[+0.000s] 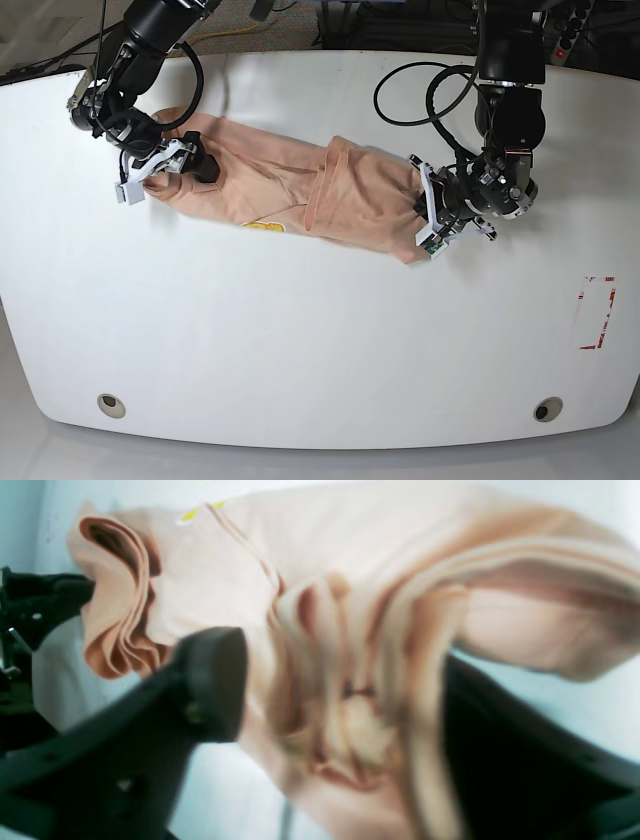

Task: Fold the T-shirt properly
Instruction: 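Grasp both ends of the folded shirt and straighten it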

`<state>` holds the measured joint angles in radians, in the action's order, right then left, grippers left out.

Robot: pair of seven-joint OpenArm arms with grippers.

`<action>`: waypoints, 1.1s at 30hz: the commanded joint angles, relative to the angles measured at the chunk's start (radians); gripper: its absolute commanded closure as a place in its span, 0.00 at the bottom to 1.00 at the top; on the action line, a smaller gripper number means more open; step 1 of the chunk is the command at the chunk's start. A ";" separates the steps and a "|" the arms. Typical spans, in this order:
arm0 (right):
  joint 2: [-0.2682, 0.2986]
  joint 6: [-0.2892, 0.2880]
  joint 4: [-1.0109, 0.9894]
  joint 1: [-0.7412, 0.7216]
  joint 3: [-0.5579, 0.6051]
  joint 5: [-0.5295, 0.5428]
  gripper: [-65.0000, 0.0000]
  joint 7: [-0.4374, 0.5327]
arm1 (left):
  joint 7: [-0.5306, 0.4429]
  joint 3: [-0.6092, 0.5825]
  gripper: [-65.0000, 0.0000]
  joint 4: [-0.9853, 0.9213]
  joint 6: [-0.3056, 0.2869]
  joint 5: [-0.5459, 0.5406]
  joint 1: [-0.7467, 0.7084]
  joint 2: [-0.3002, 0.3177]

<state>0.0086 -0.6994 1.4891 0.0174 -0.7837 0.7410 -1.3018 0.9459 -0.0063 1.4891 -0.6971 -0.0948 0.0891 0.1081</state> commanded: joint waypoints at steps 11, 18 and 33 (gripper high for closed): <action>0.155 0.001 0.051 -0.009 -0.016 0.007 0.24 0.014 | 0.045 0.006 0.95 0.006 -0.001 0.023 -0.010 0.038; 0.176 0.001 0.031 0.014 -0.104 -0.019 0.24 0.012 | 0.045 0.007 0.95 0.026 -0.001 0.023 -0.010 0.041; 0.081 0.001 0.002 0.014 -0.027 -0.027 0.24 -0.008 | 0.046 0.007 0.95 0.063 -0.001 0.023 -0.013 0.043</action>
<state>0.1013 -0.7006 1.4609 0.0391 -0.8543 0.7269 -1.2797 0.9787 -0.0010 1.5387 -0.6971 -0.0830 0.0666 0.1429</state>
